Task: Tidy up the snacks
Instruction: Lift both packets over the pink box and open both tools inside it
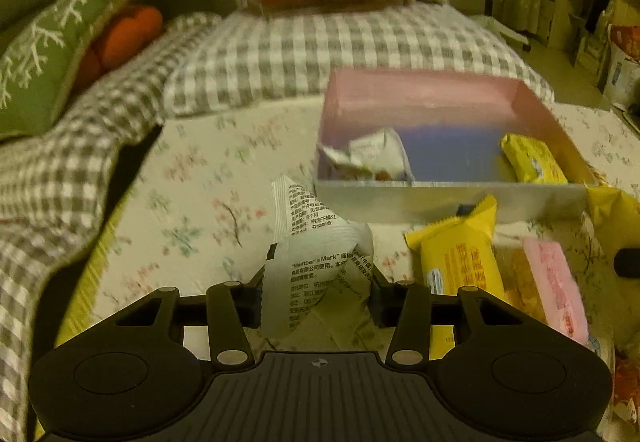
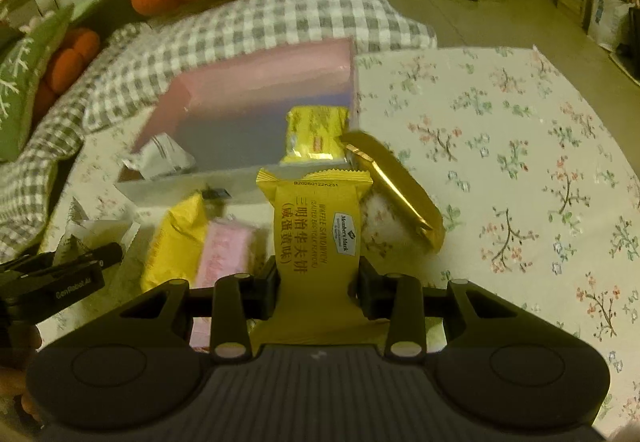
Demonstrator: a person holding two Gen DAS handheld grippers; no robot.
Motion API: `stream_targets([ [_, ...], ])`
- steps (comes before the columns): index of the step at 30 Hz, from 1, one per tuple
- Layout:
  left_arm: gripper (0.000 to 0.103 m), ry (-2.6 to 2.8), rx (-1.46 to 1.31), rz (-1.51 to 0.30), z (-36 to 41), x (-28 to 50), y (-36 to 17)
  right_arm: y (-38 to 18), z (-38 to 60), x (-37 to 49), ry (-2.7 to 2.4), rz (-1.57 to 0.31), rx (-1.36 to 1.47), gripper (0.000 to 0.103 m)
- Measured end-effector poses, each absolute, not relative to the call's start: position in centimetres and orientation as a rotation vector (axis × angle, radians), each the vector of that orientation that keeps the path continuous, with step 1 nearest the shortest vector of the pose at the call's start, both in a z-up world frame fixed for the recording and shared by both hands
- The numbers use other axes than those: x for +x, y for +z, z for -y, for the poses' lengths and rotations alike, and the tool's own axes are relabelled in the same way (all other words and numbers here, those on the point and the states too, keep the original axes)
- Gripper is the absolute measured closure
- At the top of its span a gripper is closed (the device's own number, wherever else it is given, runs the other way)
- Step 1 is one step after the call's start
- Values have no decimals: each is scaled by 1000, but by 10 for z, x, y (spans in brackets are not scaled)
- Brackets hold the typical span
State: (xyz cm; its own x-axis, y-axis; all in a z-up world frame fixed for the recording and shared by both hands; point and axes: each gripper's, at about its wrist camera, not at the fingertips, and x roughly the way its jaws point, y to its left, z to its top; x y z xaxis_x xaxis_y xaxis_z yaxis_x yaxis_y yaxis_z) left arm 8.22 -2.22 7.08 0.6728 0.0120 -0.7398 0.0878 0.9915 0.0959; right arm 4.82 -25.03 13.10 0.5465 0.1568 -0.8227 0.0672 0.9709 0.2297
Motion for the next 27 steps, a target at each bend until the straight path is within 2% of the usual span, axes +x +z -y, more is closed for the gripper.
stream_targets([
  [8, 59, -87, 109, -693, 21, 74, 99, 149, 253, 47, 74, -896, 292, 68],
  [14, 59, -220, -8, -605, 28, 92, 114, 155, 255, 71, 109, -835, 402, 68],
  [27, 59, -290, -91, -670, 48, 151, 77, 122, 238, 123, 148, -859, 524, 68],
])
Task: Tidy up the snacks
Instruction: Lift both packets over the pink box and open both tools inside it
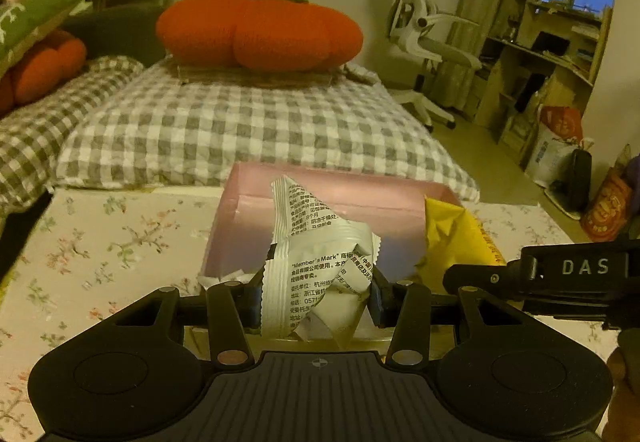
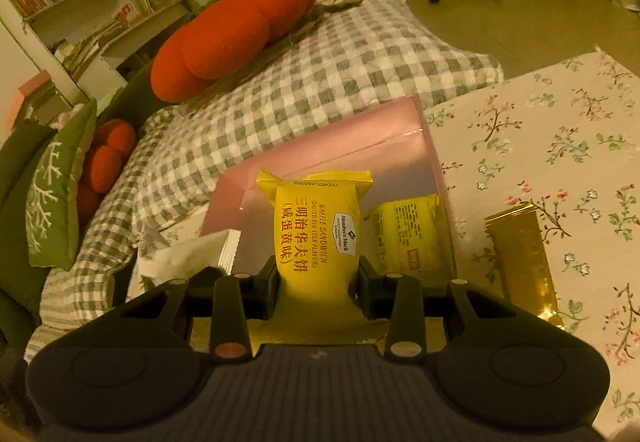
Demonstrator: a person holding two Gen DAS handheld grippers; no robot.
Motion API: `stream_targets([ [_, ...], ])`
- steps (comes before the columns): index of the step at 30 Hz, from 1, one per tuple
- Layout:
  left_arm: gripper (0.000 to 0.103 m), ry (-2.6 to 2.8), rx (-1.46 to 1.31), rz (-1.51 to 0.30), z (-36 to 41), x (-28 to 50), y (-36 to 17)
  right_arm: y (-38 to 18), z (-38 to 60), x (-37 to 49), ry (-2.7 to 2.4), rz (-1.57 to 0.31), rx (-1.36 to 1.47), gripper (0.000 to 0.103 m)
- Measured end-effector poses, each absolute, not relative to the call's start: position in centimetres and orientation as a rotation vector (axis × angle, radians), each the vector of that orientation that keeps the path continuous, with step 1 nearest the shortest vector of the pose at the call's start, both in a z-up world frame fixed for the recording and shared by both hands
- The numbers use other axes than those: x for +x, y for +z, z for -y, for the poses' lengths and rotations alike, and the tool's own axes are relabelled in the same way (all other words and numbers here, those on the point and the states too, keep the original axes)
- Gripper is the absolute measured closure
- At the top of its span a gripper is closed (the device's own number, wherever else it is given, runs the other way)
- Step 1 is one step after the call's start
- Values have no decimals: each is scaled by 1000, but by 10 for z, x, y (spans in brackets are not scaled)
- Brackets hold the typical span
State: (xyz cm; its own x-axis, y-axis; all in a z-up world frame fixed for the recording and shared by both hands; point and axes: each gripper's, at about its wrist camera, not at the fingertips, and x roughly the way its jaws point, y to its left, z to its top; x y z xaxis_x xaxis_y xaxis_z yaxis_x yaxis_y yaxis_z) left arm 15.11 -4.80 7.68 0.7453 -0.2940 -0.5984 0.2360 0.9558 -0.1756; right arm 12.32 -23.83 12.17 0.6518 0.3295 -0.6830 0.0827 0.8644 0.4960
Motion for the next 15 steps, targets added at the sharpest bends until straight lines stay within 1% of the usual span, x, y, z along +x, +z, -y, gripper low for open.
stream_targets([
  [2, 57, -292, -93, -677, 49, 152, 71, 121, 238, 124, 144, -849, 535, 67],
  [3, 54, -295, -78, -668, 50, 152, 70, 120, 238, 124, 142, -846, 543, 64],
  [4, 47, -302, -65, -664, 49, 150, 70, 120, 238, 124, 136, -844, 546, 60],
  [5, 44, -302, -58, -654, 47, 148, 71, 122, 239, 123, 132, -836, 540, 55],
  [6, 36, -299, -61, -640, 44, 146, 73, 124, 238, 122, 126, -823, 529, 52],
  [7, 32, -295, -72, -624, 40, 144, 77, 128, 239, 119, 116, -811, 520, 49],
  [15, 31, -255, -144, -607, 15, 137, 97, 141, 252, 112, 88, -799, 512, 48],
])
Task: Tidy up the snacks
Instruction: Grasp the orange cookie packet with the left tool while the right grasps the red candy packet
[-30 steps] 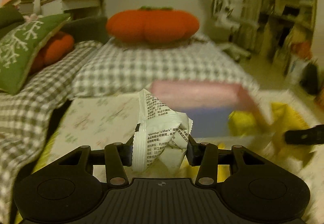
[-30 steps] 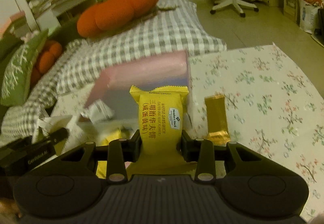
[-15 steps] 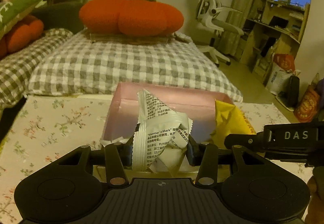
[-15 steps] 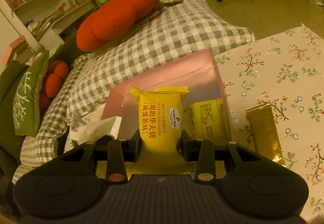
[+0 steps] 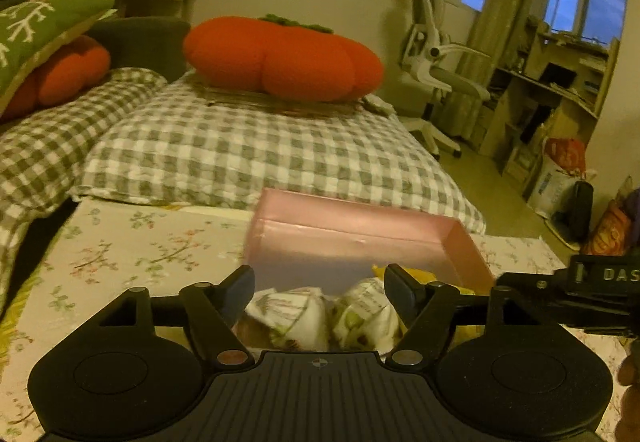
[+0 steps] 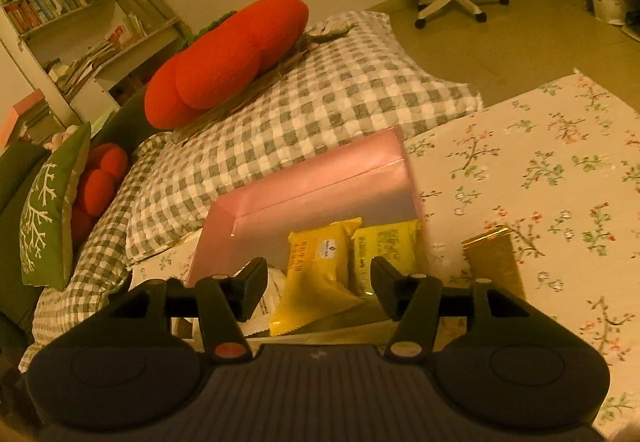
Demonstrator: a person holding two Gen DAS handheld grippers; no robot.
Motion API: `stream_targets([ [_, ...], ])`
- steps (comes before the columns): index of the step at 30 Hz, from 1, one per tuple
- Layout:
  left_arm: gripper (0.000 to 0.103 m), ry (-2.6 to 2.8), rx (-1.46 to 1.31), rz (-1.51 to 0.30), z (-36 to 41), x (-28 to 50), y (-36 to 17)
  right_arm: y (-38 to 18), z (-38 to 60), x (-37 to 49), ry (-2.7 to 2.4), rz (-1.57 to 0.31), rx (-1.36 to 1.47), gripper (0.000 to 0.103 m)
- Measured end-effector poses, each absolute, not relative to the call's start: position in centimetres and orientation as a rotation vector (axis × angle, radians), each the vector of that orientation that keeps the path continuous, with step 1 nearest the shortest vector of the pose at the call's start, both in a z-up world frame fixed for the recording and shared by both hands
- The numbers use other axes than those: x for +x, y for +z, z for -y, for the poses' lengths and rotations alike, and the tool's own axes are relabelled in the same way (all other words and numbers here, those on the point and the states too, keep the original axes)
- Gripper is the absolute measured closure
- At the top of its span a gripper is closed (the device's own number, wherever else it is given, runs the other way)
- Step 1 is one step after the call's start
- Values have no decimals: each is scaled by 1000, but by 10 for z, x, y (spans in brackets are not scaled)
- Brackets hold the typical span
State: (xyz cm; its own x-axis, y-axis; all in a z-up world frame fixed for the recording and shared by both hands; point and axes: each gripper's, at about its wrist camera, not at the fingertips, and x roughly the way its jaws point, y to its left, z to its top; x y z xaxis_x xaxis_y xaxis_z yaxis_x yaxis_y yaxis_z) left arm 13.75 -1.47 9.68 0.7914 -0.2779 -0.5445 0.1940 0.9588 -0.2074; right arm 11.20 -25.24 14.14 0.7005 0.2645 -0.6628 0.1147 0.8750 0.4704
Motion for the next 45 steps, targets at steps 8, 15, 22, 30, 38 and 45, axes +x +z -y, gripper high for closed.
stream_targets([
  [8, 31, -222, -92, -678, 16, 105, 98, 155, 255, 95, 50, -817, 393, 41],
  [15, 31, -211, -115, -766, 21, 77, 87, 164, 262, 51, 52, -814, 358, 25],
  [22, 24, -204, -113, -832, 26, 34, 80, 171, 278, 5, 3, -773, 366, 3],
  [30, 20, -217, -118, -826, 29, -6, 88, 160, 288, -38, -24, -820, 406, 1],
  [38, 19, -283, -45, -838, 48, -42, 81, 142, 291, -64, -22, -938, 396, 4],
  [45, 19, -240, -61, -849, 44, -43, 76, 138, 293, -69, 34, -954, 465, 20],
])
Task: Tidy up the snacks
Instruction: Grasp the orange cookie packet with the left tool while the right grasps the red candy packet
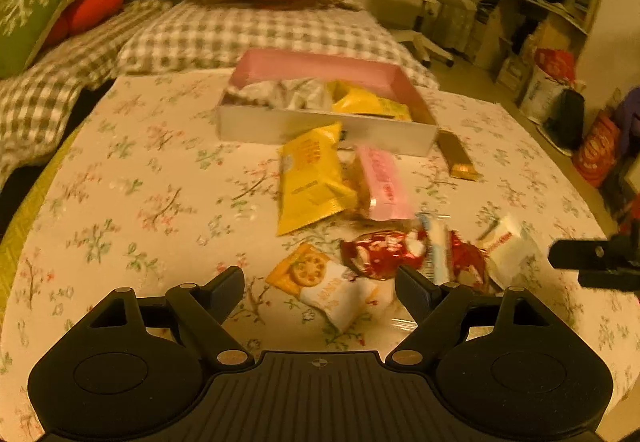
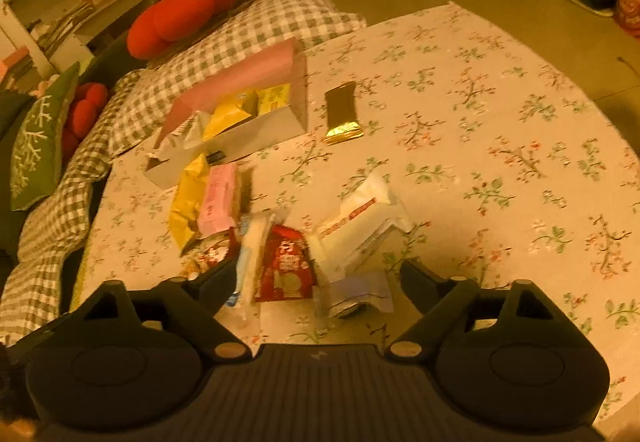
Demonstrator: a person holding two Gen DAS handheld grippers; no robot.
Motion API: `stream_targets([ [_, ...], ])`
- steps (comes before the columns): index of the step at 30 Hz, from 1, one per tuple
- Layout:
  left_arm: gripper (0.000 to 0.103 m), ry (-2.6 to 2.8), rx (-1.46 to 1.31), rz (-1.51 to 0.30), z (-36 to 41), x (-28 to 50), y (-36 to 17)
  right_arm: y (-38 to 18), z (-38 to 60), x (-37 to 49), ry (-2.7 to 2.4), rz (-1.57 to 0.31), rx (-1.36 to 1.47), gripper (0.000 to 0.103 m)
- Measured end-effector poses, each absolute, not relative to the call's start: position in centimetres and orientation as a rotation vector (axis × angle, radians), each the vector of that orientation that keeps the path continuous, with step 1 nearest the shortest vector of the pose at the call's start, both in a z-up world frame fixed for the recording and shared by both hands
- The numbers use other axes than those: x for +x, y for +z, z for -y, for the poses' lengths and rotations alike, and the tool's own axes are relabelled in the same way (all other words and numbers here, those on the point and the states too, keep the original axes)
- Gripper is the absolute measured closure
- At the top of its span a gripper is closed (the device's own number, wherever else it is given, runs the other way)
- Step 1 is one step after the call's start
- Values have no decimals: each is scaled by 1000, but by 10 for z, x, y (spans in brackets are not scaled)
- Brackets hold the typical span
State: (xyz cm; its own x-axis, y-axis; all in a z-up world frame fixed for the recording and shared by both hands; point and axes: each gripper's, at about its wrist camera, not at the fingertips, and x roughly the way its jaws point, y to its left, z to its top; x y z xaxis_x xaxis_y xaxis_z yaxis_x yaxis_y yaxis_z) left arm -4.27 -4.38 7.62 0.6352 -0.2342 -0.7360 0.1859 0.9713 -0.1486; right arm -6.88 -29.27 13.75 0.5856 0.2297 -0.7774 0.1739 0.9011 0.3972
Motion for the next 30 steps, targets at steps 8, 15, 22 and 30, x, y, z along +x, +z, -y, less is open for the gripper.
stream_targets([
  [8, 21, -181, -324, -991, 30, -30, 49, 129, 273, -54, 87, -996, 469, 33],
  [15, 21, -123, -267, -956, 53, -19, 35, 123, 257, -41, 97, -1017, 460, 42],
  [22, 36, -84, -113, -910, 61, -12, 33, 116, 254, -33, 62, -1043, 421, 51],
  [30, 64, -15, -124, -935, 31, -10, 38, 113, 247, -26, 53, -1063, 361, 58],
])
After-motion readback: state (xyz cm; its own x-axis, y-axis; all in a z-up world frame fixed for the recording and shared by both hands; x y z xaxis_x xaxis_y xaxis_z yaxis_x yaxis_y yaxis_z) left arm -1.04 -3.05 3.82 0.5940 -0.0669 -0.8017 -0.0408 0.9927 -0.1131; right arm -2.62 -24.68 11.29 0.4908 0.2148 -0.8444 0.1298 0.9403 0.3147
